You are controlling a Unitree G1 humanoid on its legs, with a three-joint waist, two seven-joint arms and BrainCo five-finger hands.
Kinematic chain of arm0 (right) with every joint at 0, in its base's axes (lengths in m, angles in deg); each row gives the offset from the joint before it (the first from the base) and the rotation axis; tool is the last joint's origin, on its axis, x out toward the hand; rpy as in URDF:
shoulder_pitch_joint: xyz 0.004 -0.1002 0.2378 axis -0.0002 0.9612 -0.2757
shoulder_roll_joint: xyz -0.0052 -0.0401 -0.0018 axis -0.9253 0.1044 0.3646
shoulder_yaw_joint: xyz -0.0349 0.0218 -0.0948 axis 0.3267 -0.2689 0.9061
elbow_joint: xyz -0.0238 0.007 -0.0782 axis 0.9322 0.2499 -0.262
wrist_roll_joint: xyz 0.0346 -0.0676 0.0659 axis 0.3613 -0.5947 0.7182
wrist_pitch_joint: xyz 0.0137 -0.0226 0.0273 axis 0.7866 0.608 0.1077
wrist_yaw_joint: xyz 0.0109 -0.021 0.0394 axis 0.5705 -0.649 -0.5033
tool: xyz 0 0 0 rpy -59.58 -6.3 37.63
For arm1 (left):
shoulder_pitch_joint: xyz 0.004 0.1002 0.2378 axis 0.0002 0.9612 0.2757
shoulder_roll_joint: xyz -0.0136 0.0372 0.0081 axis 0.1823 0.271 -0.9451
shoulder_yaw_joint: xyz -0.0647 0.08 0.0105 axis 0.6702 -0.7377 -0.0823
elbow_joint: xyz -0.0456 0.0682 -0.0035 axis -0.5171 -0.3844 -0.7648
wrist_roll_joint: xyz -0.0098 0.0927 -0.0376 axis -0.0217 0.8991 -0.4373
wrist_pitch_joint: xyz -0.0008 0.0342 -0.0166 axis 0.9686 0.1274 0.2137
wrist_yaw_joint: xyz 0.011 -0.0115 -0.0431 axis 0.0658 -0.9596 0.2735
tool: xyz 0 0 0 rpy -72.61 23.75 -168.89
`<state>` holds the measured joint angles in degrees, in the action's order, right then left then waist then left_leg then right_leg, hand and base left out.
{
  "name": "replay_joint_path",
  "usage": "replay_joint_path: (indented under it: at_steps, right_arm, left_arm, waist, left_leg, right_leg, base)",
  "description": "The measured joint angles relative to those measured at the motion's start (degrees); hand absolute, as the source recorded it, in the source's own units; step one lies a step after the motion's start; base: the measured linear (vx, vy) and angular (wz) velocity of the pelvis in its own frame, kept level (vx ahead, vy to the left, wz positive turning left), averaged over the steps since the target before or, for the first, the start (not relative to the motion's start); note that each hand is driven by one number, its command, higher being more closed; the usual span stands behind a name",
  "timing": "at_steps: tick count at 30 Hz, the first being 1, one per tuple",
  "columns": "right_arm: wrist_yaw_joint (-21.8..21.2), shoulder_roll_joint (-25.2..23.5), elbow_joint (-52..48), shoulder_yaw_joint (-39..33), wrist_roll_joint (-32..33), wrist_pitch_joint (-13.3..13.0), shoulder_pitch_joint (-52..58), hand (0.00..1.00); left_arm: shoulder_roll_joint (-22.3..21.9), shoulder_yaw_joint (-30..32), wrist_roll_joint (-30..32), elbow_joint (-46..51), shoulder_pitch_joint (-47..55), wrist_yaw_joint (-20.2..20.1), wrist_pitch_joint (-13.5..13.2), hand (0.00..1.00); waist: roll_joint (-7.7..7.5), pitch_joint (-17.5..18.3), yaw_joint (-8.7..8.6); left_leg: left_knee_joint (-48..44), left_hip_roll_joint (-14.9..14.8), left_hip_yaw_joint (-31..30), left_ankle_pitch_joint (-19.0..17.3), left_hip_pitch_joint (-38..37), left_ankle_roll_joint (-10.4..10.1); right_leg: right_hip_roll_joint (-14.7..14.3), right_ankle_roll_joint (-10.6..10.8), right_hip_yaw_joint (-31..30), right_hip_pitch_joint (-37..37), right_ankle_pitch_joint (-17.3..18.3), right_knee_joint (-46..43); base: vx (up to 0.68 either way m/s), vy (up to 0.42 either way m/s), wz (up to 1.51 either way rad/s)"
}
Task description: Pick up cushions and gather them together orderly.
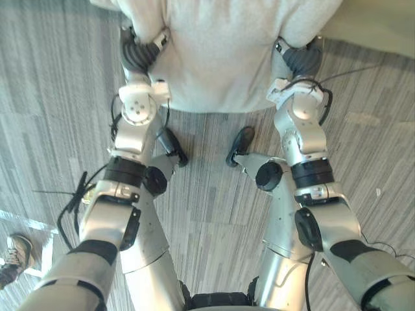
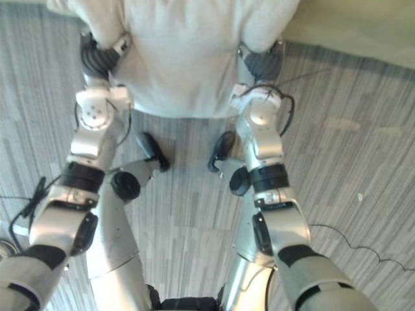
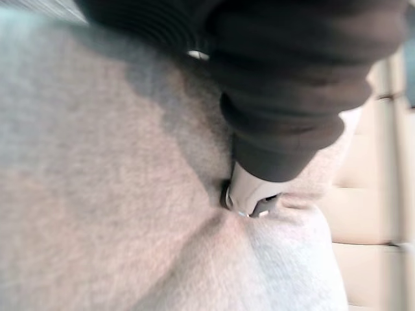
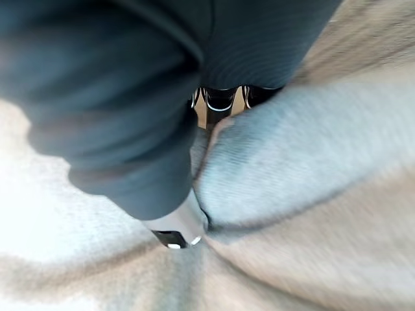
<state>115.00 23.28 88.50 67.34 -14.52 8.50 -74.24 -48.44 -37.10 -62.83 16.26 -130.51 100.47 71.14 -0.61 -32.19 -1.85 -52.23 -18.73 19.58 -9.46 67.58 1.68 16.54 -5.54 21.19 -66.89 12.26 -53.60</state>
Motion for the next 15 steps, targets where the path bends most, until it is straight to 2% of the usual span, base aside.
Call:
replay_joint_path:
  at_steps: [2,4,6,7,10,15]
  right_arm:
    - [0.04,-0.58,-2.74,-0.02,0.78,-1.19,3.35,1.0]
    - [0.42,-1.36,-5.28,-0.1,1.5,-1.44,6.43,1.0]
    - [0.58,-2.31,-8.43,-0.09,1.49,-1.9,10.41,1.0]
    - [0.63,-2.85,-9.56,-0.07,1.49,-2.05,12.26,1.0]
    - [0.62,-4.27,-13.27,1.76,1.46,-3.04,18.29,1.0]
    - [-0.54,-4.34,-20.06,6.24,1.47,-5.06,28.65,1.0]
  left_arm:
    - [-1.98,0.03,-0.01,1.86,2.57,0.11,-0.42,1.0]
    - [-3.94,-0.12,0.0,3.41,4.98,0.48,-0.76,1.0]
    - [-5.77,-0.82,0.02,5.63,8.41,1.36,-1.18,1.0]
    - [-6.44,-1.31,0.03,6.67,10.42,1.5,-1.43,1.0]
    - [-7.78,-2.4,-0.21,9.93,16.8,1.57,-2.49,1.0]
    - [-8.77,-3.68,-0.95,16.32,26.47,1.55,-4.86,1.0]
  waist:
    - [0.01,0.26,0.15]
    - [0.06,0.38,-0.02]
    - [0.05,0.43,-0.01]
    - [0.01,0.85,0.06]
    - [-0.04,5.26,0.39]
    - [-0.26,5.98,1.35]
  left_leg:
    - [5.13,1.47,-0.18,1.29,-5.9,-0.87]
    - [10.2,2.79,0.08,2.16,-11.5,-0.53]
    - [14.03,3.6,0.2,3.38,-17.31,-0.61]
    - [15.58,3.96,0.25,3.64,-20.09,-0.87]
    - [18.57,4.38,0.33,3.97,-24.48,-1.34]
    - [25.25,6.16,1.37,4.23,-36.12,-1.81]
  right_leg:
    - [-1.33,0.51,0.51,6.06,-1.54,5.29]
    - [-1.92,1.52,1.63,11.75,-2.61,10.19]
    - [-2.73,1.48,2.39,17.8,-3.5,14.15]
    - [-3.27,1.67,2.45,20.64,-3.86,16.03]
    - [-4.74,1.75,2.49,25.21,-5.14,20.35]
    - [-5.84,3.17,1.74,35.69,-5.99,26.59]
  base:
    - [-0.08,0.017,-0.09]
    - [-0.02,0.005,-0.02]
    - [0.03,-0.012,0.0]
    - [0.07,-0.032,0.0]
    - [0.13,-0.04,-0.09]
    - [0.12,-0.012,-0.09]
